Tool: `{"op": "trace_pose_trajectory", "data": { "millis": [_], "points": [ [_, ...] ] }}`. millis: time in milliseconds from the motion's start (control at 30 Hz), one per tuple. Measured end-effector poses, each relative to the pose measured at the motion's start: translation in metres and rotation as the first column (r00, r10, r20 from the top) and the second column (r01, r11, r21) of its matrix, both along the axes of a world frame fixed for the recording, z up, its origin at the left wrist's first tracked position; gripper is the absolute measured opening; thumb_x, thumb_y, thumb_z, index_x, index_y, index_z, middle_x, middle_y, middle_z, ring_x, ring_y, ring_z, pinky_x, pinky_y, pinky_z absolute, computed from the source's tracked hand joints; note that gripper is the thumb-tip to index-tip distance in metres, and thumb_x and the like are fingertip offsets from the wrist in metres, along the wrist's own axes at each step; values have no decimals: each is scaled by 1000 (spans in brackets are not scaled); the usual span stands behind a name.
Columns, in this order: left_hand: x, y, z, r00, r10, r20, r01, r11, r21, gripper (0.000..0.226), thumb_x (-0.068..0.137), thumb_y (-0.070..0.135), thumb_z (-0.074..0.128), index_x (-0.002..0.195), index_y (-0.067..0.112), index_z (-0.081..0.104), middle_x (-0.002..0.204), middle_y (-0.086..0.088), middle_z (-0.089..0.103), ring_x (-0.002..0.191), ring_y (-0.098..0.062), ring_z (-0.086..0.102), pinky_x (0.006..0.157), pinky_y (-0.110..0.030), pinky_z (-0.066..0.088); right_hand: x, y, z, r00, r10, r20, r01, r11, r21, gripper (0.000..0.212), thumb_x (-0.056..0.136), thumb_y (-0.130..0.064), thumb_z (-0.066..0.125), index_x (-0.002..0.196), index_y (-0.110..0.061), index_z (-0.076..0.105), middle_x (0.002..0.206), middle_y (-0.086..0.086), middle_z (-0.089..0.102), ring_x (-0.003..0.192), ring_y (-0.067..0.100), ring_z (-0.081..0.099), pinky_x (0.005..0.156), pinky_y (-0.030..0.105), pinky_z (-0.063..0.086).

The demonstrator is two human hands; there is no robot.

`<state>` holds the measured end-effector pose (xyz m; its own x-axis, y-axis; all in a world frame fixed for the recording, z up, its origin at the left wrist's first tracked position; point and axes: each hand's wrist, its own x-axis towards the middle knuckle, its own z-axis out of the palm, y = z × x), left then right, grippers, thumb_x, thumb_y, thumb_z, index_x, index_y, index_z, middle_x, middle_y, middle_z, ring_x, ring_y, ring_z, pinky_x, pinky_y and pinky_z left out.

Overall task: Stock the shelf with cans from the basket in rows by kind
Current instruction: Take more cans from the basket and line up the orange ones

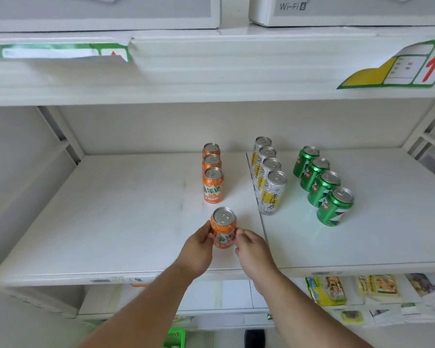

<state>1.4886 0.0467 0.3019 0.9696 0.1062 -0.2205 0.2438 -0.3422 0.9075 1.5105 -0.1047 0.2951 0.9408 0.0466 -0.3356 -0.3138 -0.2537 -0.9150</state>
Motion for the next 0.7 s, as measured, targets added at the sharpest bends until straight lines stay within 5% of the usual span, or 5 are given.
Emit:
{"op": "trace_pose_trajectory", "data": {
  "millis": [167,267,333,467,700],
  "points": [
    [-7,18,-6,998,58,-21,-58,998,21,44,106,15,35,146,27,49,139,13,56,131,-6,47,97,0,32,-2,10,-2,999,37,-7,-37,999,-6,27,100,-33,46,92,-26,71,96,-2,76,105,22,70,99,46,55],
    [-13,20,-9,994,108,-23,-108,994,1,46,107,21,37,152,24,41,151,11,46,142,-8,39,119,-27,28,-2,6,3,999,44,13,-44,999,-21,34,103,-27,44,73,-23,57,75,1,59,76,21,53,74,33,48],
    [-17,17,-10,994,108,0,-108,994,-17,42,107,17,37,148,24,47,144,12,53,134,-5,45,116,-24,31,-2,2,4,998,44,34,-43,999,-25,31,106,-26,42,80,-15,56,77,-1,53,76,22,49,69,30,38],
    [-21,10,-14,996,90,8,-90,995,-51,44,107,22,39,151,23,43,144,11,54,135,-8,46,118,-30,33,0,8,-1,997,82,8,-82,996,21,32,110,-31,40,101,-34,71,99,-24,66,106,12,63,99,33,48],
    [-3,17,-14,996,90,-18,-91,993,-78,49,107,30,39,155,22,34,153,9,45,140,-9,40,121,-34,29,16,22,-6,995,97,21,-98,994,56,34,111,-33,37,94,-48,63,110,-22,68,113,6,62,106,30,45]
  ]
}}
